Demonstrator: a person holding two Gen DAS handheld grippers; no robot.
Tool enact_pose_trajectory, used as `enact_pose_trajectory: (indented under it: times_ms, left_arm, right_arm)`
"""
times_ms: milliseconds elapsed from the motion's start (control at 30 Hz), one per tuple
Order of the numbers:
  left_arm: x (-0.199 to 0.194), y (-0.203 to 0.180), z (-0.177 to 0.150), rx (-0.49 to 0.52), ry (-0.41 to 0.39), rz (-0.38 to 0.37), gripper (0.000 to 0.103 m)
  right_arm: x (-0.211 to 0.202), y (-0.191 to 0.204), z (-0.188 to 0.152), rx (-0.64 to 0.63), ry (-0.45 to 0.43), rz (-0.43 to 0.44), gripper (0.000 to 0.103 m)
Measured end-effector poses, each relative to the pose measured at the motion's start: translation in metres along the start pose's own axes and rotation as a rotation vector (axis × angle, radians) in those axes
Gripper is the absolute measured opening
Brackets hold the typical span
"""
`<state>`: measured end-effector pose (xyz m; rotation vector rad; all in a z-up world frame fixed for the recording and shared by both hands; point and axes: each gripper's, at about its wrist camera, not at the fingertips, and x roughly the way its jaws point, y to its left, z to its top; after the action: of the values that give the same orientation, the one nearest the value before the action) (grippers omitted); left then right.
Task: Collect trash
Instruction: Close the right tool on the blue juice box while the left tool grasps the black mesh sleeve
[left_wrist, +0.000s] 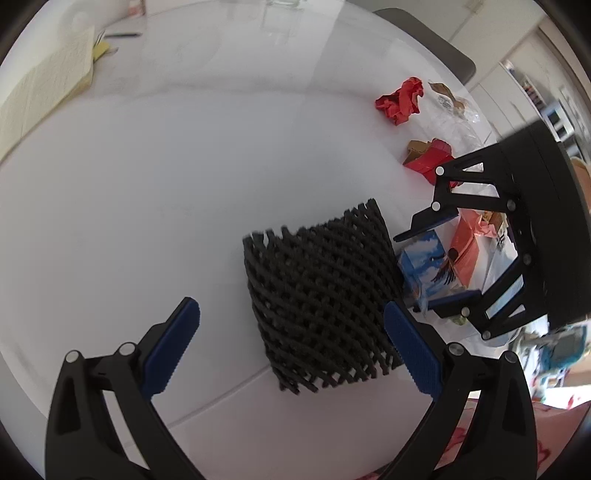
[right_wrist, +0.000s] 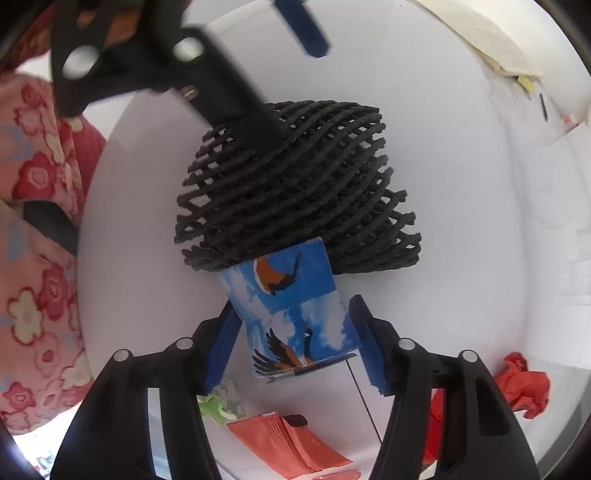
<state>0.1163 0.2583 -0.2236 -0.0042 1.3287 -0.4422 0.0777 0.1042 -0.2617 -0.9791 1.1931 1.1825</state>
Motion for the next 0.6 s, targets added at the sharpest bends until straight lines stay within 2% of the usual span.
enact_pose_trajectory:
  times_ms: [167,267,433,500,567,600]
  left_arm:
    - [0.012,-0.016,-0.002,-0.036,0.029,-0.037,0.095]
    - [0.024,-0.033,0.003,-0.029,0.055,-0.041,0.095]
    - [0.047,-0.048,0.013,-0.031,0.118,0.028,0.095]
    - [0.053,-0.051,0.017,-0.046,0.131,0.056,0.095]
    - [0.055,-0.055,0.02,-0.042,0.137,0.094,0.09]
    - [0.056,-0.056,0.021,-0.039,0.139,0.118,0.084]
  right_arm:
    - [-0.027,-0.021,-0.017,0.156,-0.063,0.007,0.056]
    - [-0.052,-0.033,-0.03,0.332,-0.148,-0.039,0.056]
    - [-0.099,-0.037,-0.074,0.635,-0.312,-0.138,0.057]
    - [-0.114,-0.031,-0.09,0.755,-0.377,-0.147,0.058]
    - [-0.124,-0.023,-0.106,0.839,-0.427,-0.168,0.059]
    - [-0.128,-0.015,-0.115,0.88,-0.45,-0.176,0.059]
